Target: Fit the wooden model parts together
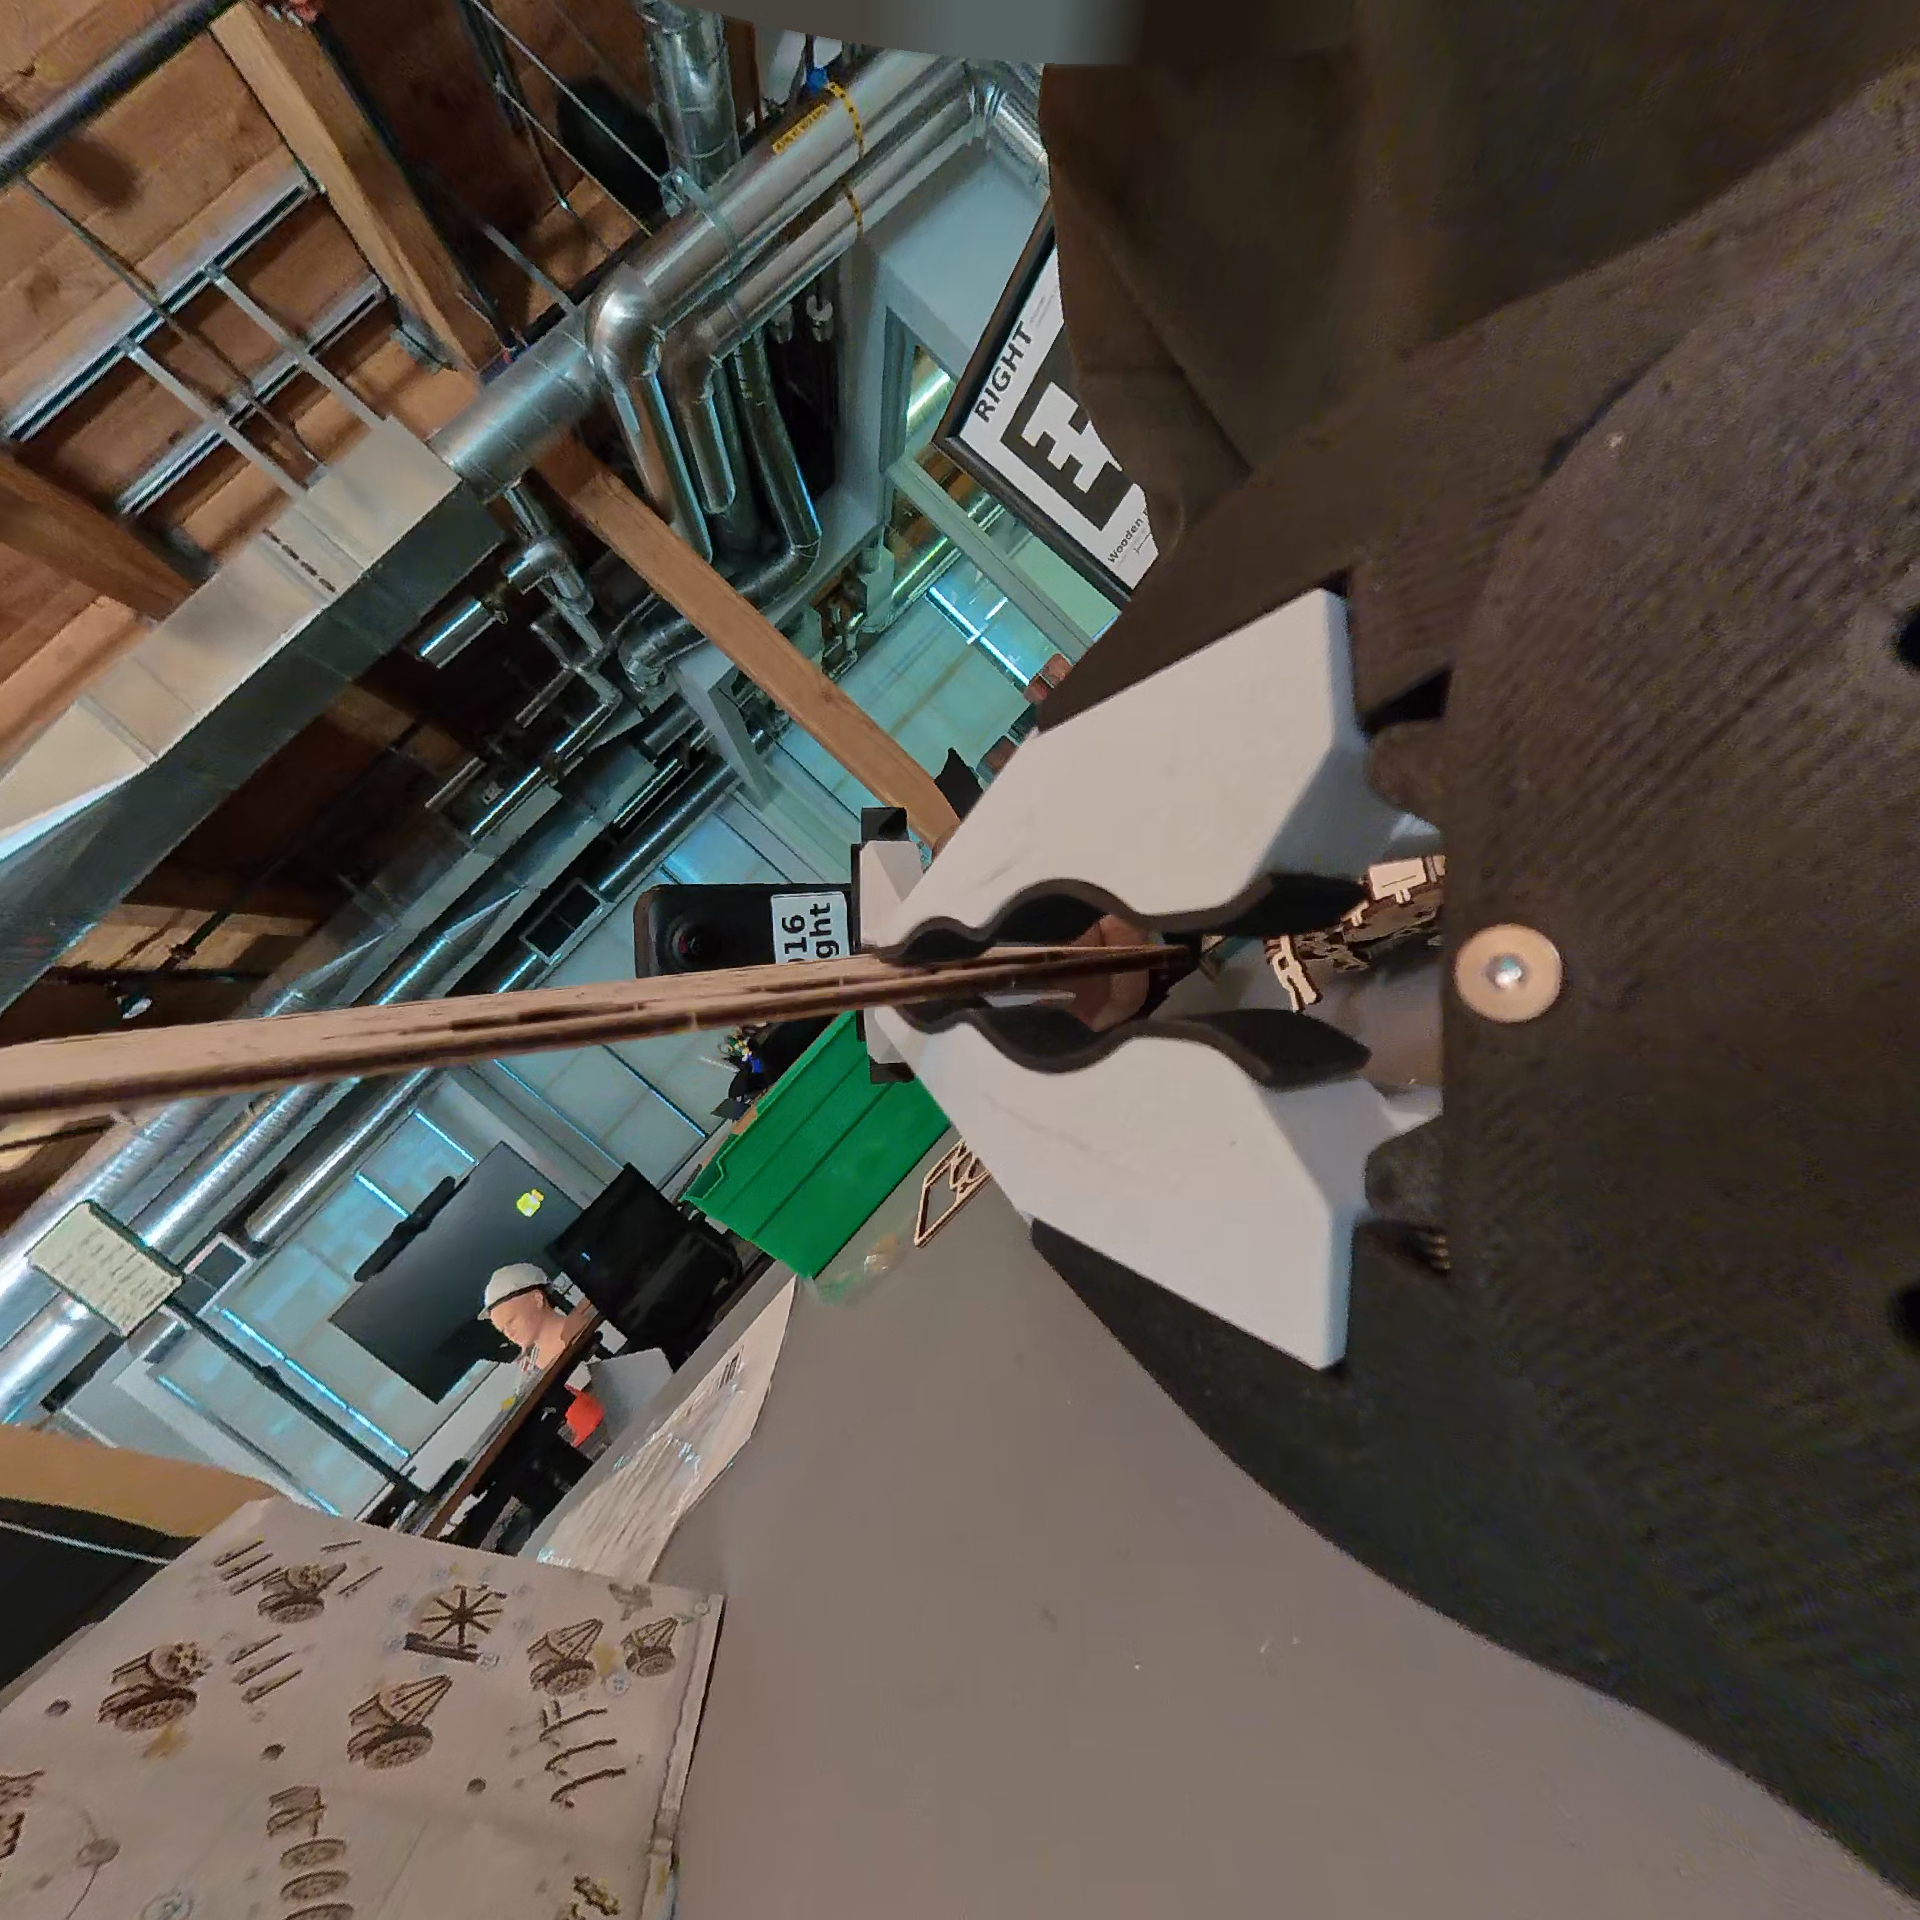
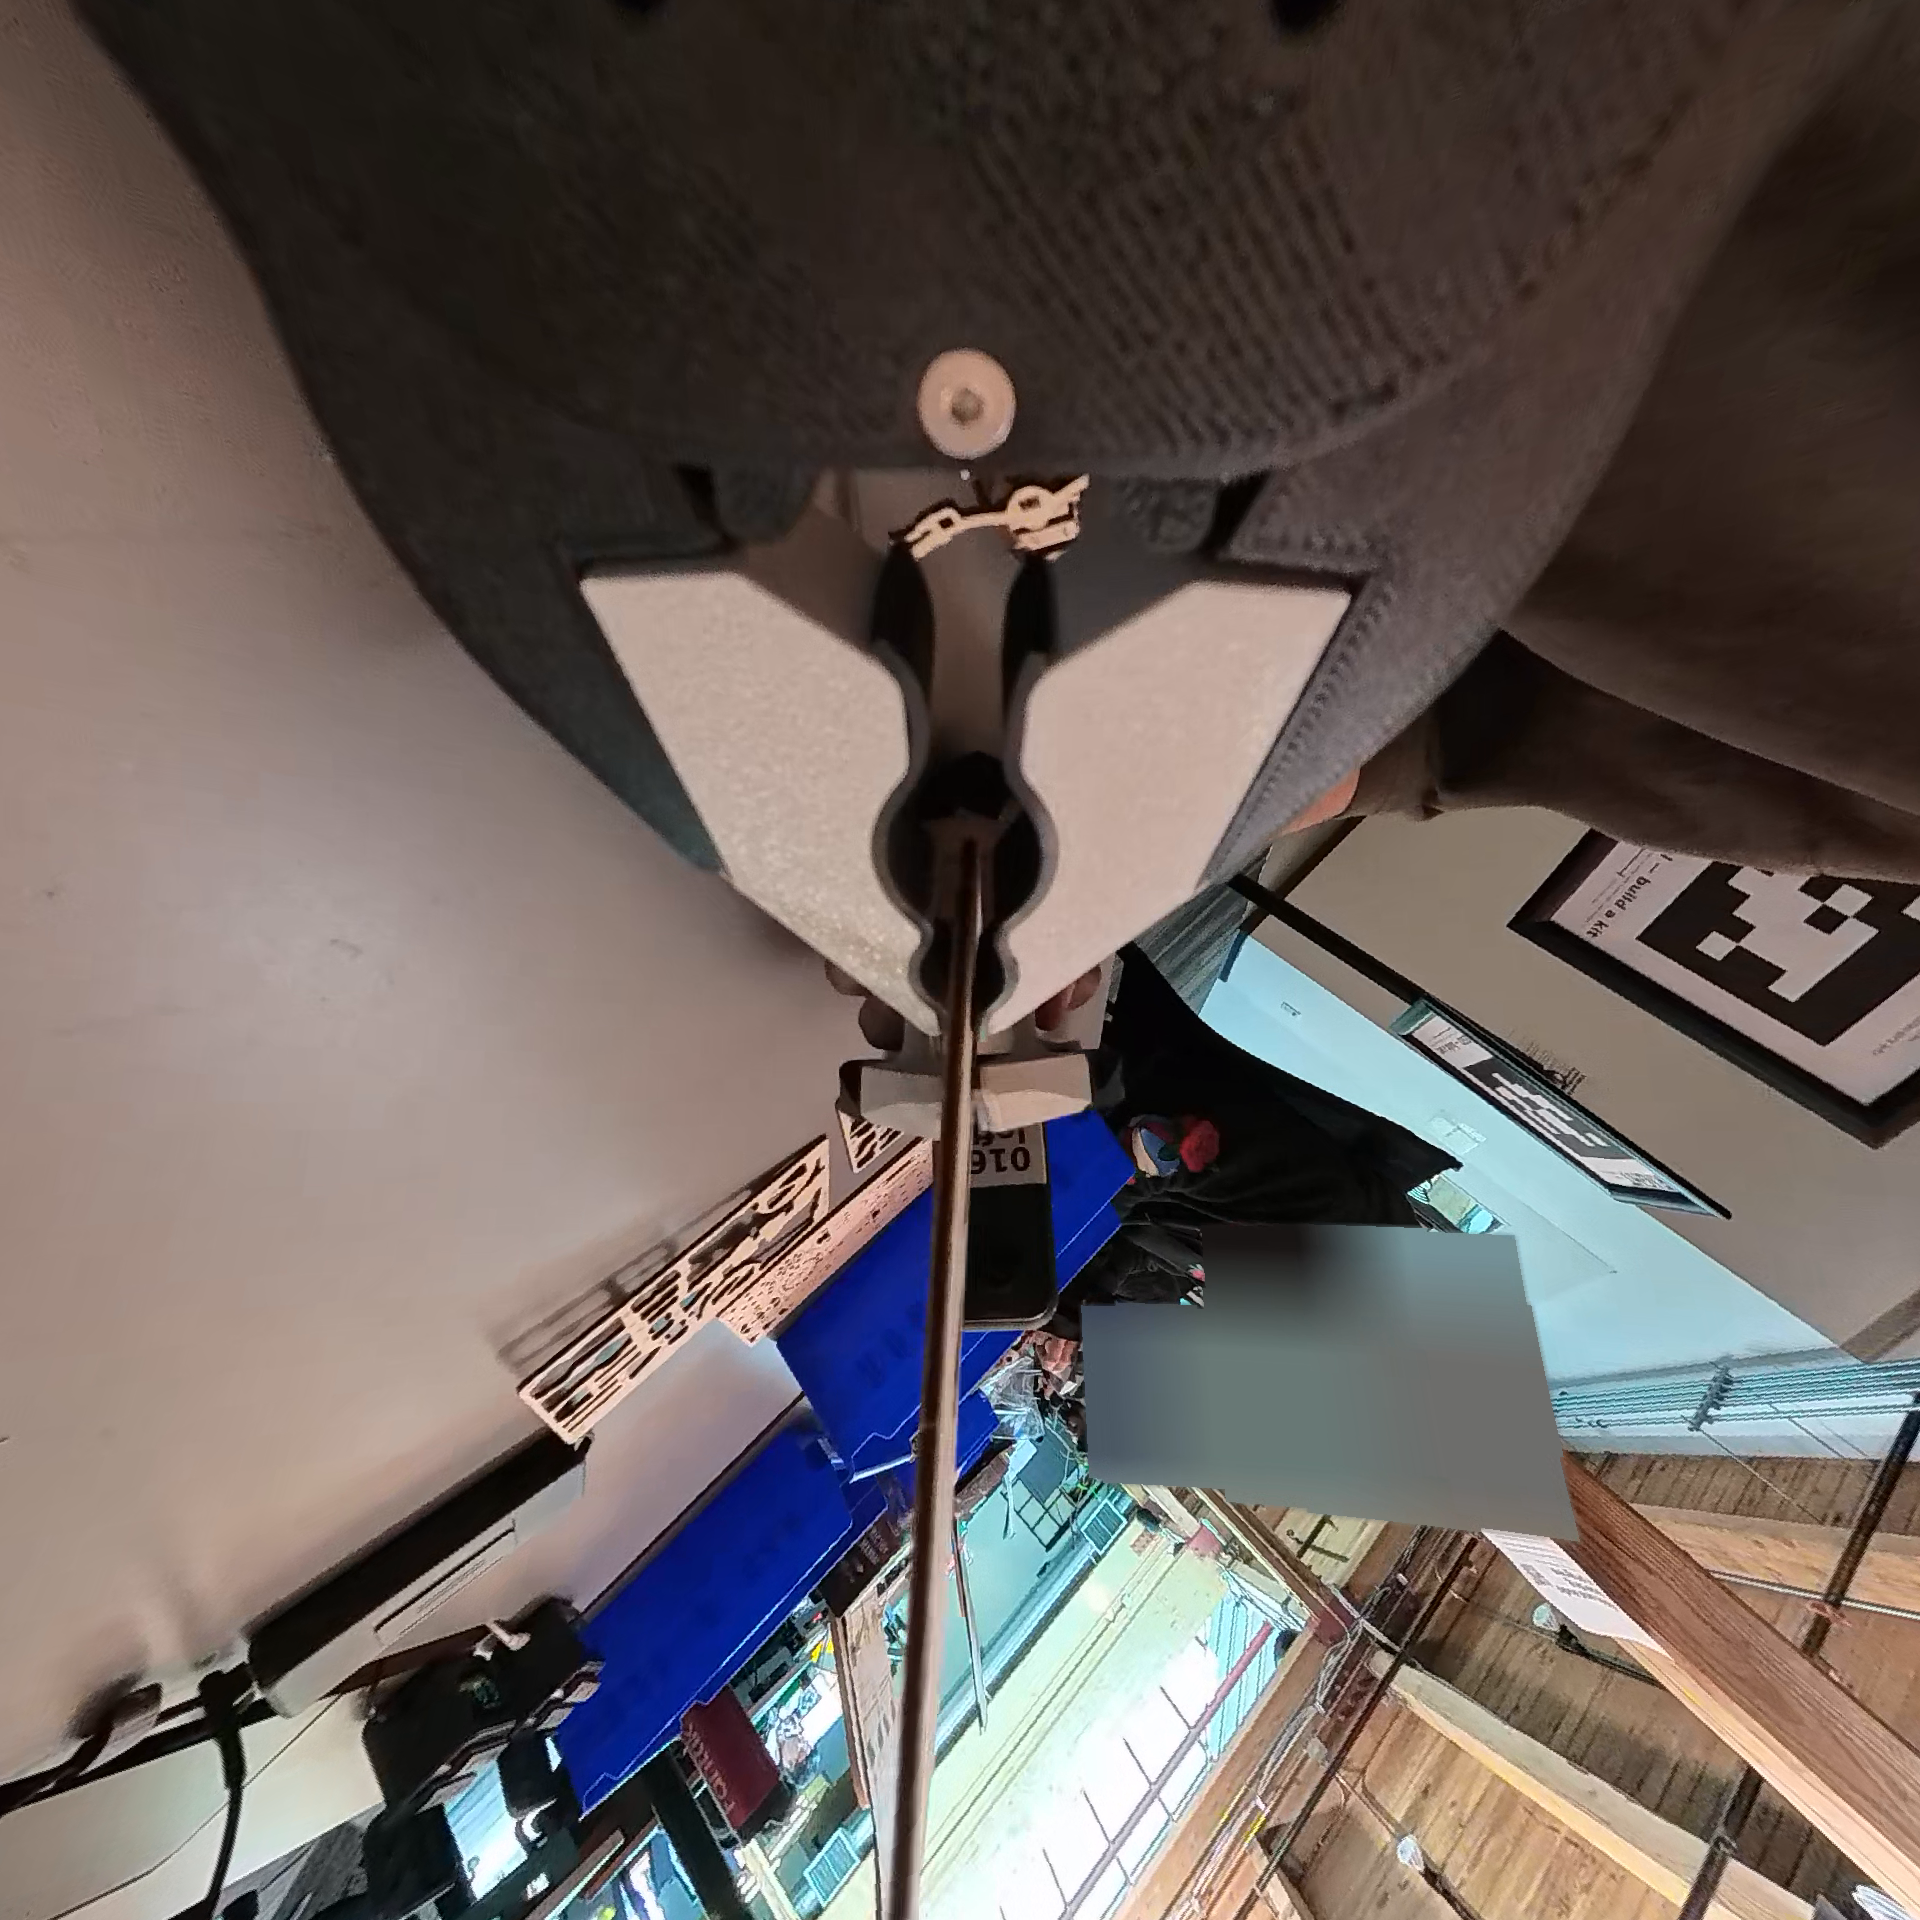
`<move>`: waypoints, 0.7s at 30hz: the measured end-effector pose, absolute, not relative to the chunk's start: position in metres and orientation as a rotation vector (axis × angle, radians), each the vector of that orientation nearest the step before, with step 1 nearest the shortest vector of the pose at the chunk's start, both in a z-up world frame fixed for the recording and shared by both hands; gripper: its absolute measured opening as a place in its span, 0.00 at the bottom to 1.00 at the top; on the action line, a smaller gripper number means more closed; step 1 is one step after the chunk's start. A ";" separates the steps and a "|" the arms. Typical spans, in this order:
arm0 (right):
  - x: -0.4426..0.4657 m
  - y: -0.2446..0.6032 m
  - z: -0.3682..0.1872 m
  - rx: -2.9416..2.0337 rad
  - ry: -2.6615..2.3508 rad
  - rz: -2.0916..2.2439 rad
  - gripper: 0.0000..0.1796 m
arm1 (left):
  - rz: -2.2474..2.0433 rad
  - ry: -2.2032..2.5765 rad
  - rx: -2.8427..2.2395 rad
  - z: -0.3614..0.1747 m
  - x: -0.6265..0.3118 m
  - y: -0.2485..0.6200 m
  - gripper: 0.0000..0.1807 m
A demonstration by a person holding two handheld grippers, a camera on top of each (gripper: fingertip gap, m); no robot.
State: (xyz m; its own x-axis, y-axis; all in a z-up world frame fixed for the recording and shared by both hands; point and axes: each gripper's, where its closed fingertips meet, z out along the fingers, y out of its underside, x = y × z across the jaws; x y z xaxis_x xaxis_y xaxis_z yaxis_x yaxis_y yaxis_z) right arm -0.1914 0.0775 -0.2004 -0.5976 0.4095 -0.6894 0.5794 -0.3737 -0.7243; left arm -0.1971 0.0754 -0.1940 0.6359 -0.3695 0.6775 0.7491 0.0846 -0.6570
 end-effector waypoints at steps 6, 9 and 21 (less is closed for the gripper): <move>-0.193 0.078 -0.201 1.353 1.736 -2.118 0.01 | -0.851 -0.380 -1.221 -0.194 -0.198 0.076 0.00; -0.193 0.080 -0.203 1.368 1.778 -2.117 0.02 | -0.838 -0.384 -1.228 -0.194 -0.198 0.077 0.00; -0.195 0.081 -0.206 1.400 1.774 -2.122 0.04 | -0.815 -0.387 -1.237 -0.195 -0.199 0.077 0.00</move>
State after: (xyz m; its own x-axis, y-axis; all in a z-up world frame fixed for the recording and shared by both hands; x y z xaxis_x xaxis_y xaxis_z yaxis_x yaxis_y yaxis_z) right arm -0.1953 0.0814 -0.2058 -0.5913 0.4884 -0.6417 0.5448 -0.3447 -0.7644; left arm -0.1987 0.0771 -0.1955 0.6665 -0.3356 0.6657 0.7281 0.1011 -0.6780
